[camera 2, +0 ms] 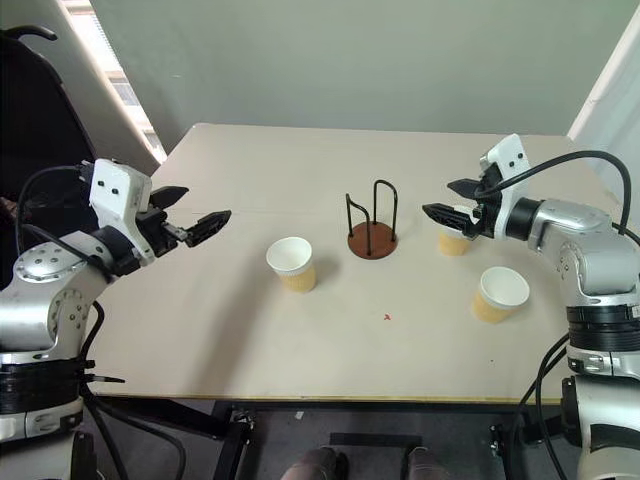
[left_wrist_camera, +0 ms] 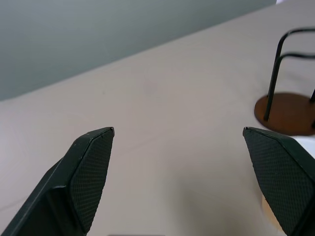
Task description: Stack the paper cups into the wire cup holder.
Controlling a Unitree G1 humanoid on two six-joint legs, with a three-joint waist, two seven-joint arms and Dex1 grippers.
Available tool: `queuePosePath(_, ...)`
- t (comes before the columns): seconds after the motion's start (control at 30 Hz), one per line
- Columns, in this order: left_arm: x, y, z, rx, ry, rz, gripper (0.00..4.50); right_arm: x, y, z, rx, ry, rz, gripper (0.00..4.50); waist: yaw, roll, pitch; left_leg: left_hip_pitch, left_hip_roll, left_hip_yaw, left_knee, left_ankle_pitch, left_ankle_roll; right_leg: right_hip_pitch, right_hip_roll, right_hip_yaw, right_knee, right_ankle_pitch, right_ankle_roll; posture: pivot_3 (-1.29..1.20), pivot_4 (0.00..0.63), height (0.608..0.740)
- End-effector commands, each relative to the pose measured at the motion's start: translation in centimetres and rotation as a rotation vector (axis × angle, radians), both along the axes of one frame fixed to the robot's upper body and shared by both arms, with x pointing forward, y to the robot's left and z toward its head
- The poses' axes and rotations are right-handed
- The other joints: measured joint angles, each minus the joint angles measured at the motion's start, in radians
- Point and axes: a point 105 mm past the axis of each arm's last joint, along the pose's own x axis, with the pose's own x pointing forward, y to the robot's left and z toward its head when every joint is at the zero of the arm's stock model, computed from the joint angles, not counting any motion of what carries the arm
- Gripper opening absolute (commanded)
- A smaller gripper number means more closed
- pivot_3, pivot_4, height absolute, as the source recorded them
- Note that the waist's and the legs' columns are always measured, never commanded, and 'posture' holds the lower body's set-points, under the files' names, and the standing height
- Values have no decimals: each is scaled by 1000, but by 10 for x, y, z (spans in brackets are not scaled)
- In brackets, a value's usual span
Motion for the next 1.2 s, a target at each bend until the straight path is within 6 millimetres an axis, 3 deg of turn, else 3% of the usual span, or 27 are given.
queuePosePath(0.03, 0, 0, 23, 40, -60, -15, 4500, -4, 3, 14, 21, -62, 0, 3715, 0, 0, 0, 0, 0, 0, 0, 0, 0, 0, 0, 0, 0, 0, 0, 0, 150, 740)
queuePosePath(0.33, 3, -27, 17, 30, -9, -123, 4500, -7, 3, 14, 24, -73, -7, 3715, -2, 0, 0, 1, 0, 0, 0, 1, -1, 0, 0, 0, 1, 0, 0, 0, 150, 740)
queuePosePath(0.5, 2, -63, 5, 82, 88, -320, 4500, -38, 2, 23, -20, -44, 110, 3715, 4, -1, 0, -2, 0, -1, 0, 1, -1, -1, -1, -2, 0, 0, 0, 0, 150, 740)
queuePosePath(0.7, 13, -98, 7, 108, 119, -467, 4500, -67, -6, 32, -80, -2, 177, 3715, 4, -1, 1, -3, 0, -1, 1, 1, -1, -1, -1, -3, -1, 0, 1, 0, 150, 740)
queuePosePath(1.07, 33, -150, -4, 38, 185, -512, 4500, -68, -15, 41, -108, -27, 131, 3715, 0, -2, 1, -2, 0, -1, 0, 5, 0, 0, -2, -2, 0, 6, 9, 0, 150, 740)
queuePosePath(1.2, 38, -158, -12, 60, 201, -504, 4500, -67, -16, 42, -112, -36, 120, 3715, 0, -2, 1, -3, 0, -1, 0, 5, 0, 0, -2, -2, -1, 6, 10, 0, 150, 740)
